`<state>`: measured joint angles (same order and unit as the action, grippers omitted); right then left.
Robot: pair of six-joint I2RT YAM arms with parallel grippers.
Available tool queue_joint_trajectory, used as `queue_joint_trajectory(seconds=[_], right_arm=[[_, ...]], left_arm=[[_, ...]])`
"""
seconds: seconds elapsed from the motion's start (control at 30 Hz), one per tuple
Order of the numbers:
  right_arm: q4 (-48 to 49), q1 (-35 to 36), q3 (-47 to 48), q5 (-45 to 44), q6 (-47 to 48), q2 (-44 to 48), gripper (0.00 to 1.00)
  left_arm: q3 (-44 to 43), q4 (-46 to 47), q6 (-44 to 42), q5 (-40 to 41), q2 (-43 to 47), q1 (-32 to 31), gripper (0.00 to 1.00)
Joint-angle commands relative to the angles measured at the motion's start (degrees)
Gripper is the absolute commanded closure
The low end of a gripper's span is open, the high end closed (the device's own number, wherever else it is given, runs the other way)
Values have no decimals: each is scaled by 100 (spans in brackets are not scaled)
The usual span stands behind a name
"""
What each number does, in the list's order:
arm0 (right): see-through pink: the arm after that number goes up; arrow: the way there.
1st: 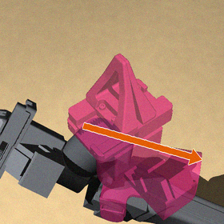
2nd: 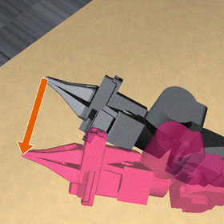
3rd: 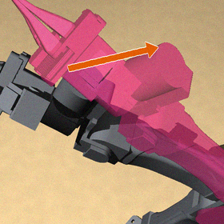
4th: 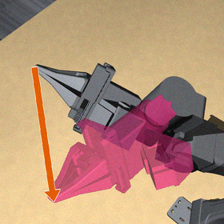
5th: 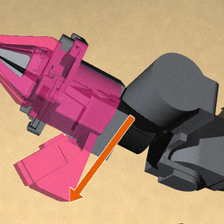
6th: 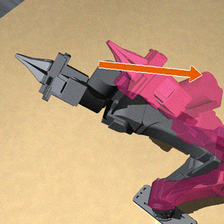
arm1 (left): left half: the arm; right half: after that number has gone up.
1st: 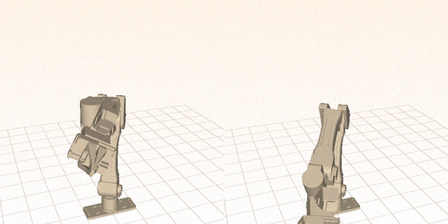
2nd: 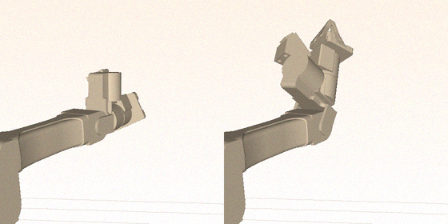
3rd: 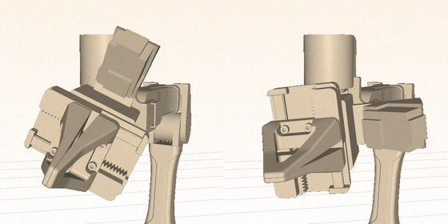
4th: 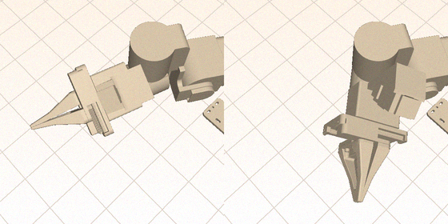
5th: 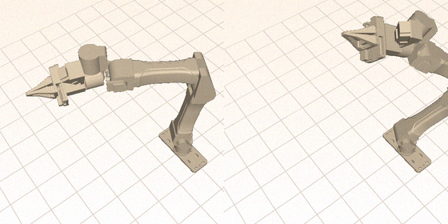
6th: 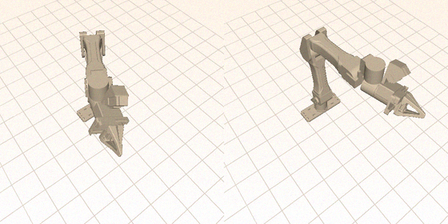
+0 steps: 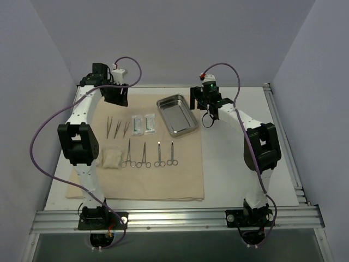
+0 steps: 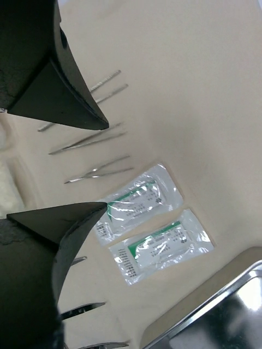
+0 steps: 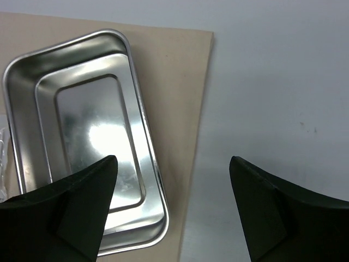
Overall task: Open and lay out the surgical kit
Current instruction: Adjust the container in the surgical kit.
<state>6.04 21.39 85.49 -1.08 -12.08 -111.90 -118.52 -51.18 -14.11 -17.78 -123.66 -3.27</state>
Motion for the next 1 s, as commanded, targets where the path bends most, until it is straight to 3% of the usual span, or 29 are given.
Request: queue_joint_trajectory(seconds=[0.0,0.1,0.27,0.37,0.6,0.97], right_arm=[[-551,103,248,-375,496,160,21],[-587,50,257,-393,513,89,24],[-543,50,493,745,584,-471,35],[-824,129,854,628,592,-1007,45],[-877,225,1180,126,689,-1387,59],[-772,270,1101,135,768,-1458,94]], left_arm=[[415,117,207,90,745,544,36],[741,20,180,99,1167,1055,36],[1708,134,75,222,1809,2064,35],[1973,143,75,126,1898,2417,35],[2263,222,-21,-24,2073,2559,35],[2254,222,-118,-6,2109,2577,35]])
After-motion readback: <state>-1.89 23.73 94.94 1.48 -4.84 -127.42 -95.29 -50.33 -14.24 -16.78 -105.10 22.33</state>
